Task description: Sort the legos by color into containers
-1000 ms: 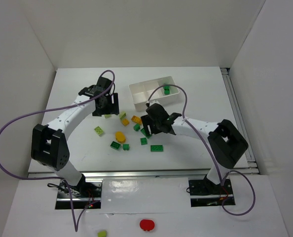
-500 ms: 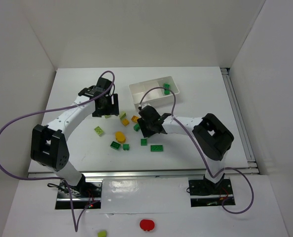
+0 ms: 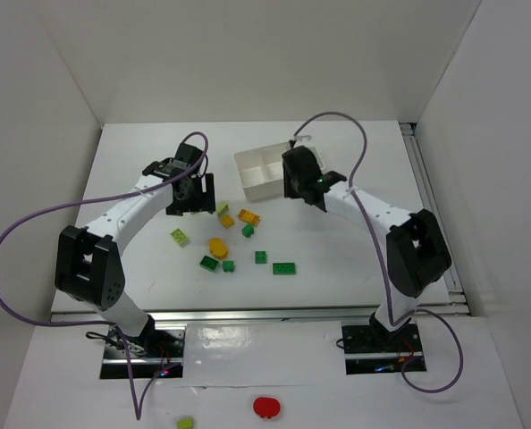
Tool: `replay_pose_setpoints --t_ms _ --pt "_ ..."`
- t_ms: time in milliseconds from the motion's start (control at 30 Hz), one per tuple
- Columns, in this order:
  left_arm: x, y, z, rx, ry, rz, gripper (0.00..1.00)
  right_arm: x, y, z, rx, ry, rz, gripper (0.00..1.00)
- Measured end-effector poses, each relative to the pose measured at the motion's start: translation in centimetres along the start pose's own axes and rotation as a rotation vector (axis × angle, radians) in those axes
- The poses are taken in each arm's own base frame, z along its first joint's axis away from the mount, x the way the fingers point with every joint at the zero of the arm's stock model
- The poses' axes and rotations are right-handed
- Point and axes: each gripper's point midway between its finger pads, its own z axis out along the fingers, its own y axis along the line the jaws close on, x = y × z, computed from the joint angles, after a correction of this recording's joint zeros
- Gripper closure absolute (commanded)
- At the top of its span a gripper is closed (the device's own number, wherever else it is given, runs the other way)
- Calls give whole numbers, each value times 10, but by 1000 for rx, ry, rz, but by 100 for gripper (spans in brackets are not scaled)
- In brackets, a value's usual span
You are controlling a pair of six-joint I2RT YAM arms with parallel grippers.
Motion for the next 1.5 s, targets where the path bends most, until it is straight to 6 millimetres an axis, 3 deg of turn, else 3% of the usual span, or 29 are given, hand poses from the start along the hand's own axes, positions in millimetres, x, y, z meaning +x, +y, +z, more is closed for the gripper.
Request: replay_pose_setpoints --t_ms 133,200,300,367,467,567,700,833,933,1000,1100,1167,1233,1300,1500 --pt "2 0 1 0 5 1 8 -78 -34 3 59 -134 119 64" --pt "3 1 1 -1 7 1 8 -108 -47 12 85 -177 159 62" --pt "4 1 1 -2 11 2 8 -138 -61 43 114 -203 197 61" --pt "4 1 2 -3 12 2 8 -142 -67 69 129 -192 207 58" --pt "6 2 2 -5 16 2 8 -126 -77 101 153 -136 206 51" --pt "6 2 1 -5 16 1 8 -117 -79 121 162 -102 202 25" --pt "7 3 1 -7 20 2 8 -115 -79 122 158 -90 191 22" --pt "8 2 2 -6 24 3 8 -118 -76 103 134 -108 190 26" --pt "9 2 2 -6 29 4 8 -94 -64 63 79 -88 149 26" --pt "8 2 1 -5 29 4 8 -71 -42 30 9 -82 95 23" --pt "6 1 0 -2 27 7 8 -21 2 -17 -134 -53 -1 18" --pt "3 0 0 1 21 8 8 24 29 -40 -229 6 -70 17" --pt "0 0 0 1 18 6 8 64 47 -52 -293 74 -124 17" --pt "0 0 2 -1 22 6 8 87 58 -57 -325 124 -159 17" --pt "2 0 5 -5 33 8 8 117 93 -58 -392 181 -219 17"
